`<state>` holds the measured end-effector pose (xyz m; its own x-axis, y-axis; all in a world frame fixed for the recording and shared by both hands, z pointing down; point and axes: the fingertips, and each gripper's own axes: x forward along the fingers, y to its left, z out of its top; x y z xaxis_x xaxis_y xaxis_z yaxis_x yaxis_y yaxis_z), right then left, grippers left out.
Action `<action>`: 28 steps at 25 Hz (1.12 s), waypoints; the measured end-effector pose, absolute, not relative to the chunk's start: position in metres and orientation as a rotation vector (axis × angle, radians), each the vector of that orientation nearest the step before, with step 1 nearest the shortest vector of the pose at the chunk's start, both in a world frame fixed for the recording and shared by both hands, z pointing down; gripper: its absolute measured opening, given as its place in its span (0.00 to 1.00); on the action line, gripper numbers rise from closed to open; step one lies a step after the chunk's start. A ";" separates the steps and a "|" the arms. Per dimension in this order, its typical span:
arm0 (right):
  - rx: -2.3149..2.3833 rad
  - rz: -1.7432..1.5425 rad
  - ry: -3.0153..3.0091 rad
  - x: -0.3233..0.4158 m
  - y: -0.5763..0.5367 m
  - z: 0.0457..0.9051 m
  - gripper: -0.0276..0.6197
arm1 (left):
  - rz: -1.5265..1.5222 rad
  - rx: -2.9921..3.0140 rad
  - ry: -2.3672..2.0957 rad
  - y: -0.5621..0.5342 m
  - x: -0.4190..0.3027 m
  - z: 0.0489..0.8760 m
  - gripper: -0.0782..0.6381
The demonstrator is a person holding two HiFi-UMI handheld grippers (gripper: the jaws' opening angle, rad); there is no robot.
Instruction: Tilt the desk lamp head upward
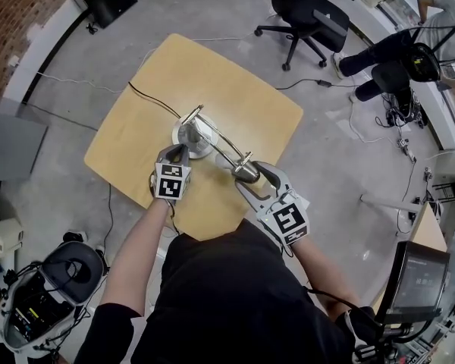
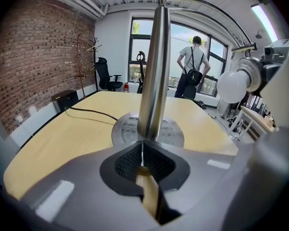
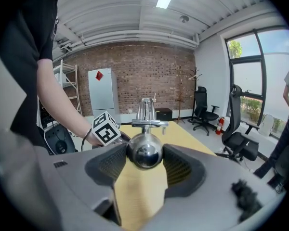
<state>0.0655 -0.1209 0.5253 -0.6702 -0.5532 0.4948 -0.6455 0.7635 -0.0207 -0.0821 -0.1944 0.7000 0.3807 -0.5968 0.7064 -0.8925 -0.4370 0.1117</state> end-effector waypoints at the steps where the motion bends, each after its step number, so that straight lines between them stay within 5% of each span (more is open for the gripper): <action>1: 0.904 0.264 -2.493 0.067 -0.120 0.522 0.43 | 0.813 2.163 -1.279 -0.194 -0.081 0.700 0.14; 28: 0.991 0.119 -2.719 0.061 -0.132 0.391 0.42 | 0.778 2.169 -1.314 -0.196 -0.081 0.692 0.14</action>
